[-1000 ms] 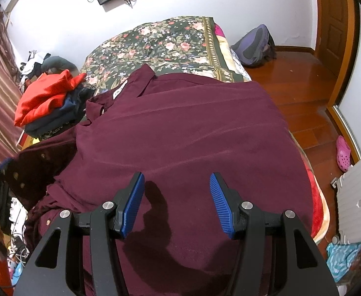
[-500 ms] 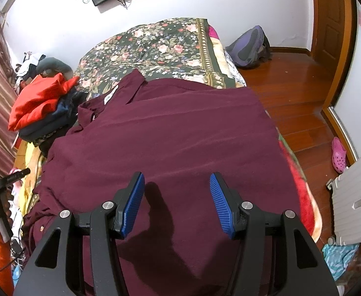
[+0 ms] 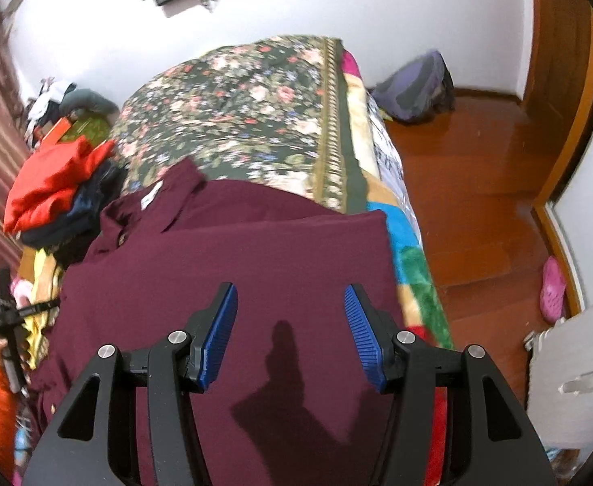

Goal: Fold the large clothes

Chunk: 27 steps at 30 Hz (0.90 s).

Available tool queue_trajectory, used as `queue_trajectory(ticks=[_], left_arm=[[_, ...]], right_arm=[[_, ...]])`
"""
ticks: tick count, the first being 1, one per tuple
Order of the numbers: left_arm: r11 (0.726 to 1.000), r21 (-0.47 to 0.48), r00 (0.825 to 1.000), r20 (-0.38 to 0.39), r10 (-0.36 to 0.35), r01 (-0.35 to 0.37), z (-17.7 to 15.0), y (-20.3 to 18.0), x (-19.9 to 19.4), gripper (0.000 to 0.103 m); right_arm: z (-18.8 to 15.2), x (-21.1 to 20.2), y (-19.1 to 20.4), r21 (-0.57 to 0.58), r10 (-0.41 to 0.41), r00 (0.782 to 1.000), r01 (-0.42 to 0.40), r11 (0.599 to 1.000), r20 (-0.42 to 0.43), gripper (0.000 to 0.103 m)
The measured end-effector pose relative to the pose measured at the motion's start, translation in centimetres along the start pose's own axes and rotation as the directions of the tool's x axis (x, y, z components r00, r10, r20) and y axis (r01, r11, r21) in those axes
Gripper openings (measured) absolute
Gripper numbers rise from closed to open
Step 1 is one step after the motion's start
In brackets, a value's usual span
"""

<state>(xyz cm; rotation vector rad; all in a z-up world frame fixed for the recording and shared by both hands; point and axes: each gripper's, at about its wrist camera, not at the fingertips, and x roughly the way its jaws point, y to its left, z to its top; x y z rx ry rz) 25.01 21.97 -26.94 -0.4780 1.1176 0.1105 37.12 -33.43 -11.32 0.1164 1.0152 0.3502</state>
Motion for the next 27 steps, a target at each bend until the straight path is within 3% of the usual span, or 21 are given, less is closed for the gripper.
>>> queue_trajectory(ticks=[4,7,11,13,14,15,17,19,20,23,27], left_arm=[[0.961,-0.166,0.972,-0.044,-0.232,0.222,0.6,2.5,2.3,0.077],[0.912,-0.267,0.943,-0.037,-0.332,0.311,0.1,3.8,3.8,0.082],[0.904,-0.267,0.936,-0.021,-0.351,0.334,-0.2,3.7,3.7,0.083],[0.911,-0.245,0.938,-0.013,-0.346,0.332,-0.3,3.0,3.2,0.074],[0.916,-0.228,0.941,0.001,-0.340,0.331,-0.3,2.6,2.7,0.061],[0.928,-0.209,0.950,0.007,-0.314,0.308,-0.2,2.2,2.4,0.056],[0.963,-0.138,0.973,0.020,-0.231,0.231,0.0,0.8,1.6,0.050],[0.990,-0.049,0.990,0.044,-0.133,0.135,0.2,-1.1,0.4,0.042],[0.994,-0.020,0.993,0.056,-0.104,0.105,0.3,-1.8,-0.1,0.033],[0.998,0.056,0.996,0.089,-0.029,0.024,1.5,-4.1,-1.5,0.022],[0.994,0.098,0.993,0.117,0.036,-0.047,4.5,-5.6,-2.2,0.020]], right_arm=[[0.9,2.6,-3.3,0.092,0.011,0.998,-0.005,0.996,-0.066,0.051],[0.7,4.6,-5.3,0.179,0.070,0.992,-0.050,0.983,-0.107,0.051],[0.6,6.7,-6.5,0.276,0.190,0.974,-0.149,0.950,-0.127,0.051],[0.7,6.9,-6.1,0.283,0.213,0.971,-0.174,0.943,-0.112,0.051],[0.8,6.8,-5.9,0.278,0.215,0.971,-0.180,0.943,-0.100,0.045],[0.9,6.5,-5.5,0.265,0.200,0.976,-0.171,0.949,-0.086,0.043],[1.2,5.8,-4.5,0.222,0.135,0.989,-0.119,0.968,-0.059,0.021],[1.3,5.0,-4.0,0.192,0.109,0.993,-0.100,0.976,-0.034,0.012],[1.5,4.5,-3.8,0.176,0.105,0.994,-0.100,0.979,-0.019,0.011],[2.1,2.4,-2.1,0.090,0.057,0.997,-0.061,0.994,0.042,0.010],[3.3,-0.1,-1.4,0.065,0.057,0.990,-0.065,0.996,0.125,0.010]])
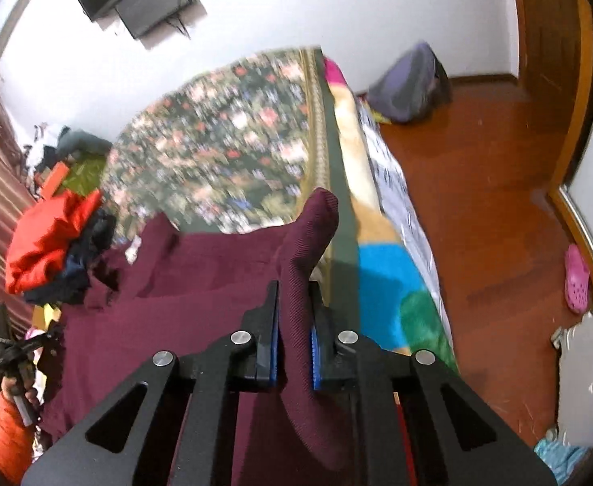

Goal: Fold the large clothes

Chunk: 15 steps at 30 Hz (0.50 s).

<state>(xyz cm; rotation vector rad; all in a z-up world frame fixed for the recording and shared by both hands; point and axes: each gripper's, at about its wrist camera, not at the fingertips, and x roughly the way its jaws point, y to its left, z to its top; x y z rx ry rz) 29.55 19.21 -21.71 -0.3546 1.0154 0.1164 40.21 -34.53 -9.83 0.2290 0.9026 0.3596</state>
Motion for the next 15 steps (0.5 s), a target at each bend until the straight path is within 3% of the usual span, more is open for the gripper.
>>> queue_trajectory(ticks=[4,9,15], left_arm=[[1.000,-0.007,1.000,0.004,0.029,-0.029,1.7,0.5,0.8,0.020],[0.997,0.031,0.997,-0.022,0.072,-0.072,0.3,1.0,2.5,0.027],[0.986,0.086,0.989,-0.007,0.147,-0.146,-1.5,0.3,1.5,0.031]], right_arm=[[0.1,1.2,-0.3,0.005,-0.029,1.000,0.029,1.000,-0.007,0.010],[-1.8,5.1,-1.9,0.008,-0.078,0.988,0.079,0.997,-0.133,0.011],[-2.1,2.8,-1.4,-0.019,-0.106,0.984,0.104,0.994,-0.142,0.016]])
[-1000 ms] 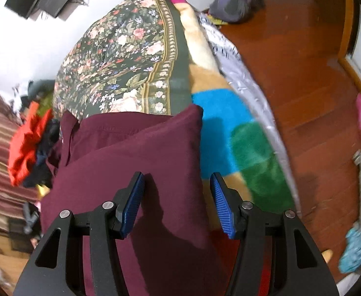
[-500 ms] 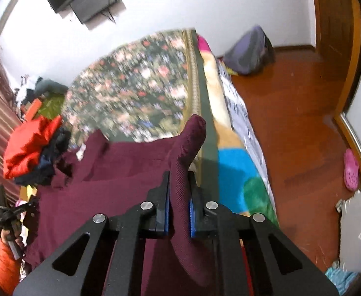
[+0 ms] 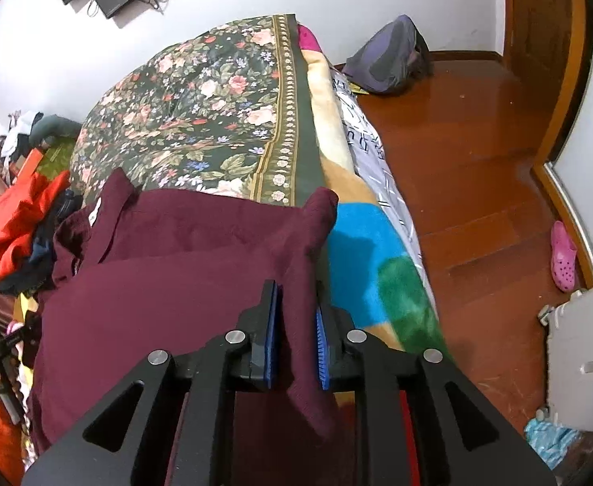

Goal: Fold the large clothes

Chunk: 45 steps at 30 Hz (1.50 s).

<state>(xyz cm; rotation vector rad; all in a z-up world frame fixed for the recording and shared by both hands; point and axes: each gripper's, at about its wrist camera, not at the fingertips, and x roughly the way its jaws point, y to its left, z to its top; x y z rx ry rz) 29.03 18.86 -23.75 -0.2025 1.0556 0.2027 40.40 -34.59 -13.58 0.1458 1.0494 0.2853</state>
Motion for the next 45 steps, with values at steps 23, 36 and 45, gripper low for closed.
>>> queue_trajectory(ticks=[23,36,45], left_arm=[[1.000,0.024,0.999,0.032,0.017,-0.018,-11.4,2.2,-10.6,0.064],[0.955,-0.230,0.968,-0.126,-0.219,0.186,-19.5,3.4,-7.7,0.064],[0.921,-0.267,0.941,-0.112,-0.321,0.282,-20.6,2.2,-8.6,0.064]], right_arm=[[-13.0,-10.2,2.7,-0.083,-0.036,0.992,0.046,0.995,0.118,0.049],[-19.4,-7.5,1.2,0.097,0.071,0.997,-0.069,0.993,-0.021,0.049],[-20.9,-4.5,1.2,0.192,0.185,0.977,-0.162,0.968,-0.104,0.049]])
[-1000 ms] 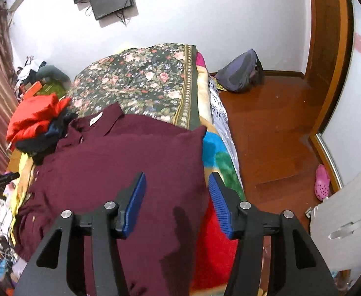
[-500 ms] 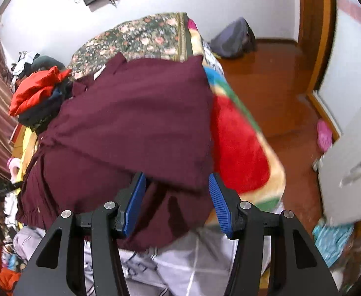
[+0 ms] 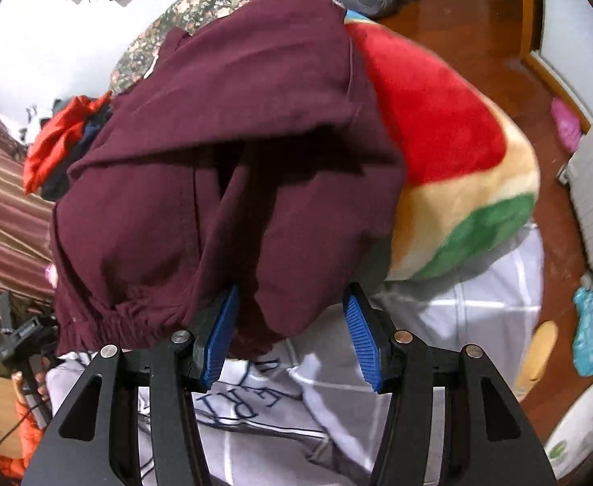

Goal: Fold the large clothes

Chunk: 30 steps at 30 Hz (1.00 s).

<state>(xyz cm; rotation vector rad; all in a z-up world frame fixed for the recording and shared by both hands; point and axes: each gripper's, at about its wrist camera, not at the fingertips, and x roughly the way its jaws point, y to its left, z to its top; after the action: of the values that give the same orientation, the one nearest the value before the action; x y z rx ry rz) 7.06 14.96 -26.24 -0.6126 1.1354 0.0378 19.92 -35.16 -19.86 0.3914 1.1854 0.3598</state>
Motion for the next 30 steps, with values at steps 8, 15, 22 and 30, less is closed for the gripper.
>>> queue_trajectory(ticks=[8,15,22,30], left_arm=[[0.982,0.186,0.997,0.070,0.023,-0.036,-0.1,-4.5,-1.6,0.029],[0.980,0.201,0.983,0.178,-0.046,0.009,2.4,-5.9,-5.2,0.007],[0.967,0.234,0.948,0.274,-0.163,0.099,6.9,-7.9,-9.0,0.005],[0.966,0.229,0.908,0.367,-0.200,0.120,15.4,-9.6,-9.1,0.004]], right_arm=[[0.5,-0.9,1.3,-0.030,0.065,0.996,-0.063,0.998,0.059,0.017],[2.6,-4.0,4.0,-0.095,0.186,0.970,-0.173,0.980,0.158,0.007],[8.3,-6.1,8.3,-0.202,0.219,0.946,-0.172,0.964,0.241,0.006],[16.8,-5.7,10.3,-0.242,0.199,0.911,-0.114,0.963,0.361,0.006]])
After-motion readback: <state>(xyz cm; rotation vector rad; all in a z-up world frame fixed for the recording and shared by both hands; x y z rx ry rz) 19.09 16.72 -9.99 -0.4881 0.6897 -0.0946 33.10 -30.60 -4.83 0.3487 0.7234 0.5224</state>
